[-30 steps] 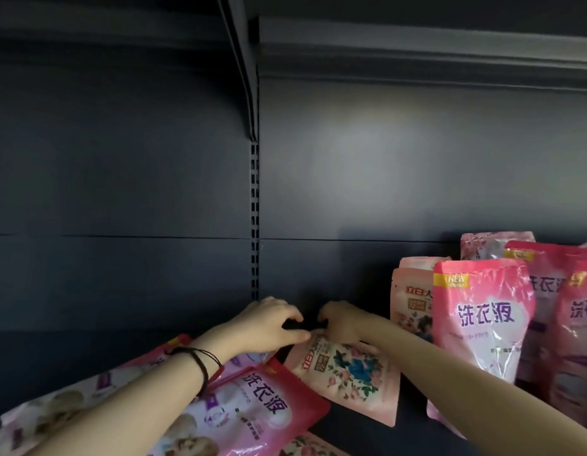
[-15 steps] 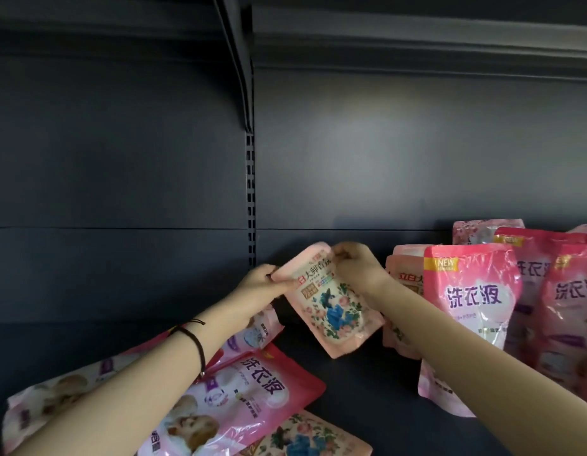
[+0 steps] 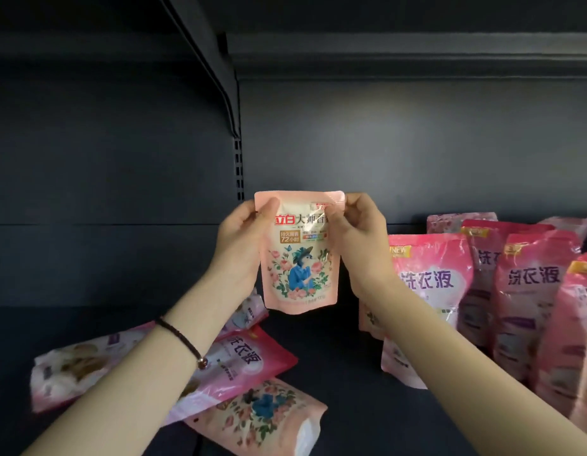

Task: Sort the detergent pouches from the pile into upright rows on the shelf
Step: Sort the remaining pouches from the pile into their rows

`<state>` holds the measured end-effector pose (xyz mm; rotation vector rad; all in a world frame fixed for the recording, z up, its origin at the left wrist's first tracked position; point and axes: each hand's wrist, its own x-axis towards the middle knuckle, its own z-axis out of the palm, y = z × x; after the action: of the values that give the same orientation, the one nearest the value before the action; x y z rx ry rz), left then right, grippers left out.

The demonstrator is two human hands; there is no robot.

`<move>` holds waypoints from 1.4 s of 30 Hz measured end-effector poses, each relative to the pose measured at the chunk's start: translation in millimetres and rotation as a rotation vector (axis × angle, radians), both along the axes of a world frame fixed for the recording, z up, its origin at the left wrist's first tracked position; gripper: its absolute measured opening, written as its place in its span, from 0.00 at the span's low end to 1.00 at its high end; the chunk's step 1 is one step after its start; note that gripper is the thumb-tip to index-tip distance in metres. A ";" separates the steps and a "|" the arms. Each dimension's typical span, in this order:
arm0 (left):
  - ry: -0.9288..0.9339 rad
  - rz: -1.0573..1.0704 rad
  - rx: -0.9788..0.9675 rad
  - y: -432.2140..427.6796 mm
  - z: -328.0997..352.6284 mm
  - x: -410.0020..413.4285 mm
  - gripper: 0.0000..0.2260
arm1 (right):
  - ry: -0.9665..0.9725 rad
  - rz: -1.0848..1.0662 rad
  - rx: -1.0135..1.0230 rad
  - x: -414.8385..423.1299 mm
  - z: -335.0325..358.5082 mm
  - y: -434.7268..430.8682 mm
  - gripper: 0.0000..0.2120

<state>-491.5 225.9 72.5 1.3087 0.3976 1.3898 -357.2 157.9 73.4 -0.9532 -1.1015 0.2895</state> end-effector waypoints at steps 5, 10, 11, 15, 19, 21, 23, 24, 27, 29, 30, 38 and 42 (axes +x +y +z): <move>-0.034 -0.022 -0.025 -53.1 -2.8 25.0 0.05 | 0.010 0.029 0.048 20.2 -1.4 -47.6 0.07; 0.043 0.002 -0.025 -97.7 -26.7 57.1 0.08 | 0.074 -0.012 -0.008 51.5 -22.2 -89.5 0.06; 0.067 0.014 -0.026 -105.1 -33.4 64.2 0.07 | 0.086 -0.025 -0.027 58.6 -28.3 -97.6 0.06; 0.132 0.015 -0.078 -127.7 -59.3 90.6 0.05 | 0.147 -0.046 -0.089 83.0 -55.1 -122.1 0.09; 0.159 0.036 -0.136 -139.7 -75.5 109.0 0.06 | 0.160 -0.059 -0.138 99.5 -76.0 -132.1 0.05; 0.167 0.046 -0.157 -142.0 -80.3 114.3 0.06 | 0.159 -0.062 -0.148 104.3 -82.8 -132.5 0.05; 0.184 0.047 -0.159 -143.4 -84.0 117.7 0.06 | 0.168 -0.047 -0.159 109.3 -87.5 -132.6 0.04; 0.195 0.047 -0.151 -144.0 -85.1 118.4 0.06 | 0.170 -0.037 -0.166 111.6 -88.9 -132.4 0.03; 0.232 0.066 -0.102 -143.3 -86.6 118.1 0.06 | 0.108 -0.057 -0.195 118.1 -89.0 -133.1 0.04; 0.284 0.068 -0.055 -142.7 -85.8 114.5 0.06 | 0.011 -0.102 -0.186 122.0 -85.5 -134.7 0.08; 0.319 0.057 -0.034 -142.4 -85.1 112.3 0.05 | -0.051 -0.126 -0.172 124.4 -82.6 -137.1 0.10; 0.833 0.262 0.413 -123.5 -65.5 40.0 0.07 | -1.007 -0.406 -0.171 124.2 -41.5 -147.4 0.11; 1.112 0.355 0.600 -107.2 -58.0 -5.5 0.06 | -1.332 -0.328 -0.117 97.7 -18.8 -141.6 0.06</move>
<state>-497.0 118.7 14.5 2.5746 1.0342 0.9433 -259.5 16.3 54.6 -1.4425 -2.0815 -0.6770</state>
